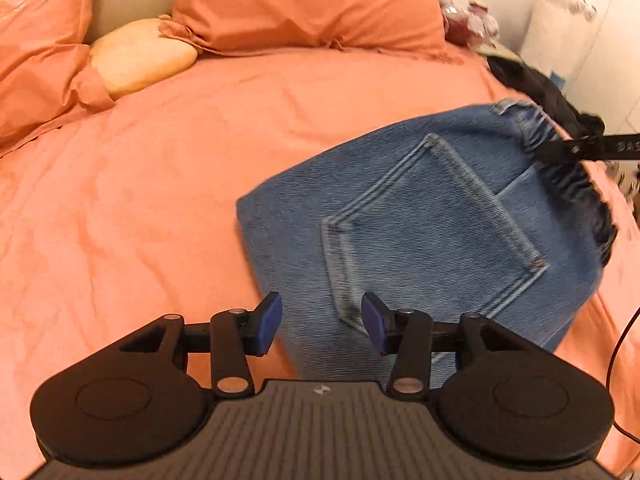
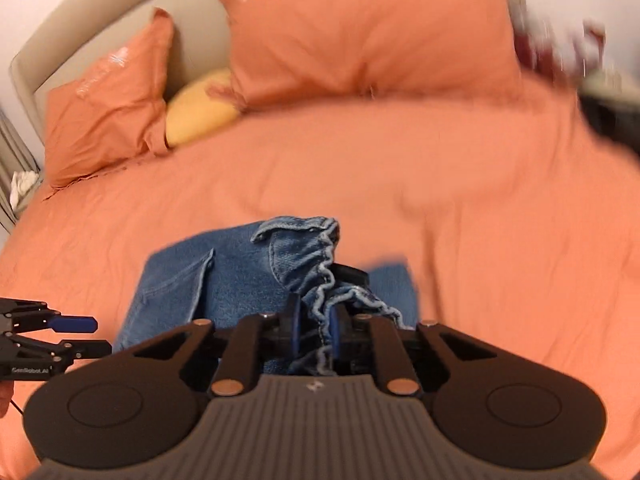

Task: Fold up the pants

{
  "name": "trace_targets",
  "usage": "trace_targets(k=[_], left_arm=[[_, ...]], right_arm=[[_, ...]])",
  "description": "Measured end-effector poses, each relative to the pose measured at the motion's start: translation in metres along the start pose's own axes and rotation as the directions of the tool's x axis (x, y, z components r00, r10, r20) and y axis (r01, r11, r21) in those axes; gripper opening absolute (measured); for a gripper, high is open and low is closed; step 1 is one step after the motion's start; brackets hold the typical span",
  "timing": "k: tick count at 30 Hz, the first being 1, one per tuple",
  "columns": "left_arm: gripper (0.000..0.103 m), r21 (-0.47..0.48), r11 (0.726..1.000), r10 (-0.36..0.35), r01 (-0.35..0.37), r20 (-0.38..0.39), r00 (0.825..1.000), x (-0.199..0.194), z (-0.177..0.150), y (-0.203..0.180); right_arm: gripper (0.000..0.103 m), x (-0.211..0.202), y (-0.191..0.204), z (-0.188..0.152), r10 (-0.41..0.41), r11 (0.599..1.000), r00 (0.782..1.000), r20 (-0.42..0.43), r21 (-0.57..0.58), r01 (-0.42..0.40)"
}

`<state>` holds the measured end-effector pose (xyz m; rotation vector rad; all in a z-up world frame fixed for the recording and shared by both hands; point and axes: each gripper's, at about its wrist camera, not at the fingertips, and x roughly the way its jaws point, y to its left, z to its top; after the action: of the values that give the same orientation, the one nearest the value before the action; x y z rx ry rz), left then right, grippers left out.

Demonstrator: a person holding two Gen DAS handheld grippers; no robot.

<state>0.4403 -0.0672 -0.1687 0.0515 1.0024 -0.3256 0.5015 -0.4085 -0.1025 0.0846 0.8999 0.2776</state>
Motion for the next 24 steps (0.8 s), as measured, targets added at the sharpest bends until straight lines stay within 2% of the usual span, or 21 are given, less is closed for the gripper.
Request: trace_targets(k=[2, 5, 7, 10, 14, 17, 19, 21, 24], left_arm=[[0.044, -0.009, 1.000, -0.014, 0.014, 0.017, 1.000, 0.002, 0.002, -0.001], [0.036, -0.011, 1.000, -0.020, 0.020, 0.007, 1.000, 0.014, 0.001, -0.006], [0.032, 0.003, 1.000, -0.011, 0.011, -0.020, 1.000, 0.028, -0.001, -0.009], [0.033, 0.023, 1.000, 0.022, -0.021, -0.056, 0.998, 0.045, -0.003, -0.014], [0.034, 0.044, 0.998, 0.052, -0.048, -0.102, 0.993, 0.061, 0.001, -0.020], [0.033, 0.038, 0.997, 0.070, -0.066, -0.111, 0.991, 0.059, 0.002, -0.023], [0.034, 0.043, 0.996, 0.079, -0.075, -0.086, 0.993, 0.046, 0.000, -0.024], [0.042, 0.066, 0.995, 0.082, -0.078, -0.059, 0.995, 0.028, -0.008, -0.026], [0.043, 0.124, 0.991, 0.050, -0.046, -0.025, 0.998, 0.001, -0.027, -0.030]], right_arm=[[0.009, 0.005, -0.017, 0.005, -0.031, 0.999, 0.999, -0.034, 0.033, 0.033], [0.010, 0.031, -0.044, -0.013, -0.004, 0.990, 0.987, -0.161, 0.135, 0.026], [0.012, 0.044, -0.049, -0.026, -0.027, 0.990, 0.987, -0.159, 0.136, 0.049], [0.013, 0.060, -0.062, -0.034, -0.013, 0.978, 0.985, -0.173, 0.205, 0.049], [0.018, 0.075, -0.066, -0.036, -0.032, 0.977, 0.979, -0.202, 0.202, 0.073], [0.021, 0.068, -0.050, -0.032, -0.085, 0.986, 0.978, -0.193, 0.124, 0.110], [0.031, 0.055, -0.042, -0.031, -0.117, 0.989, 0.979, -0.165, 0.068, 0.130], [0.032, 0.033, -0.037, -0.036, -0.124, 0.991, 0.986, -0.115, 0.040, 0.130], [0.031, 0.000, -0.027, -0.050, -0.141, 0.989, 0.989, -0.050, -0.039, 0.140]])
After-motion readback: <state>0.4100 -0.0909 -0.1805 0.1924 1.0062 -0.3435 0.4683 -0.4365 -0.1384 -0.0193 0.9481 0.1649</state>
